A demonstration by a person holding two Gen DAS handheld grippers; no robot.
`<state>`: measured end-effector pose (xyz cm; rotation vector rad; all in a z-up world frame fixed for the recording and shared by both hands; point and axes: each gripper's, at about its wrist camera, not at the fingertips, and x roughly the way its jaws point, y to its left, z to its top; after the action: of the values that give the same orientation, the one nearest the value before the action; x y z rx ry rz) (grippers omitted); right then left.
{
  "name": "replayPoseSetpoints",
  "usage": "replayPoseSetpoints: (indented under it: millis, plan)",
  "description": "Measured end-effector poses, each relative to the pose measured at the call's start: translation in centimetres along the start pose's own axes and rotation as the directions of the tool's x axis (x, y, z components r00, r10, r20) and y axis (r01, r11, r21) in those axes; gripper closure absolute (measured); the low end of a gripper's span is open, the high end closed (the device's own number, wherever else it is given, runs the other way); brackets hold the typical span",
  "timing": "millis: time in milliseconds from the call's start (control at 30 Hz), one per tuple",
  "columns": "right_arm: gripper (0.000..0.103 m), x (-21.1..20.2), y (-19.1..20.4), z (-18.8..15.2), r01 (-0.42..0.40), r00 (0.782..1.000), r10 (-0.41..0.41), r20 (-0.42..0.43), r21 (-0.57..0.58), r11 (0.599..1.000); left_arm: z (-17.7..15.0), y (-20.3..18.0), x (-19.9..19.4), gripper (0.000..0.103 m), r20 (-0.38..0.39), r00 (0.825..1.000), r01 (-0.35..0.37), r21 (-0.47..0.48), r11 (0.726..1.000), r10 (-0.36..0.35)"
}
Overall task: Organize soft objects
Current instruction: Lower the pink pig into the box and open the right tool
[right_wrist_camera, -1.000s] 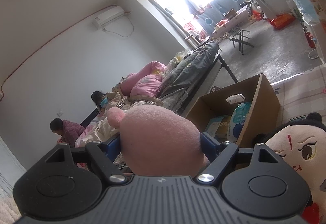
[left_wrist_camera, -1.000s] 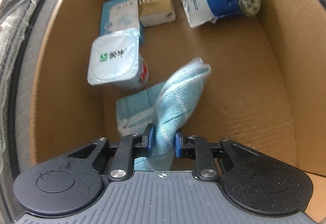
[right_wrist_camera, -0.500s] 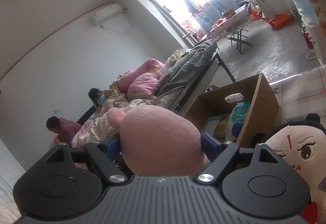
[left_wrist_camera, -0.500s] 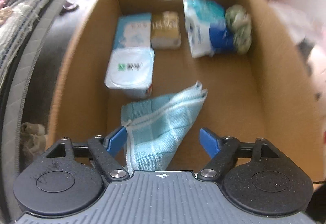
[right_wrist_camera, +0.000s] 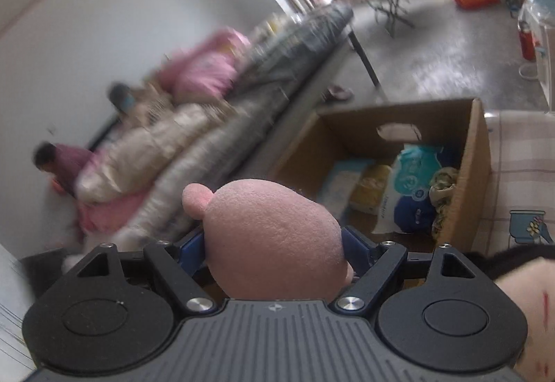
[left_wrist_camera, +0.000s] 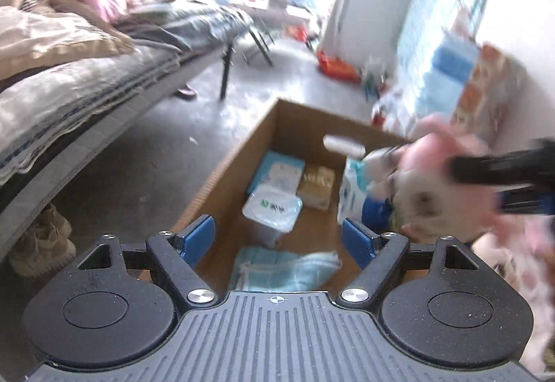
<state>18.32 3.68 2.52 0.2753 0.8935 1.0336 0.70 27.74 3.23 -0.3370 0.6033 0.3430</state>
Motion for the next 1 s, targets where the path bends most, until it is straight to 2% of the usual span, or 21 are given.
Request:
replayPoseSetpoints:
  millis: [133,267,367,433,500,667,733,933,1000]
  plan:
    - [0.019,5.5,-0.3,1.3,0.083,0.993,-0.083,-0.086,0.003,0.997,-0.5,0.9,-1.5,0.022,0.066,0.998,-0.010,-0.045,0.999,0.013]
    - [0.019,10.1,-0.4,1.8,0.162,0.974,-0.165,-0.156,-0.033,0.986,-0.7,1.7,-2.5,0.022,0.097,0.995,-0.028,-0.069,0.997,0.034]
    - [0.019,12.9,-0.5,1.8,0.223,0.953,-0.235,-0.190,-0.081,0.971,-0.8,2.5,-2.7,0.022,0.114,0.993,-0.031,-0.087,0.996,0.041]
    - [0.018,14.5,-0.7,1.5,0.278,0.928,-0.301,-0.220,-0.130,0.952,-0.9,2.9,-2.7,0.022,0.114,0.993,-0.030,-0.103,0.994,0.042]
    - [0.016,15.5,-0.9,1.0,0.307,0.906,-0.339,-0.256,-0.155,0.939,-1.1,3.2,-2.7,0.022,0.112,0.993,-0.027,-0.112,0.993,0.040]
    - [0.016,15.4,-0.1,0.3,0.321,0.888,-0.375,-0.266,-0.224,0.920,-1.4,3.8,-2.6,0.021,0.117,0.992,-0.025,-0.122,0.992,0.039]
    - [0.016,15.8,0.3,-0.1,0.328,0.874,-0.399,-0.277,-0.270,0.905,-1.4,4.0,-2.7,0.021,0.119,0.992,-0.018,-0.127,0.992,0.033]
    - [0.017,17.6,2.5,-2.0,0.324,0.813,-0.510,-0.282,-0.508,0.798,-1.7,3.9,-2.9,0.021,0.125,0.992,-0.013,-0.124,0.992,0.029]
    - [0.015,18.1,3.3,-2.7,0.315,0.801,-0.536,-0.266,-0.572,0.757,-1.7,3.9,-2.9,0.021,0.125,0.992,-0.011,-0.125,0.992,0.027]
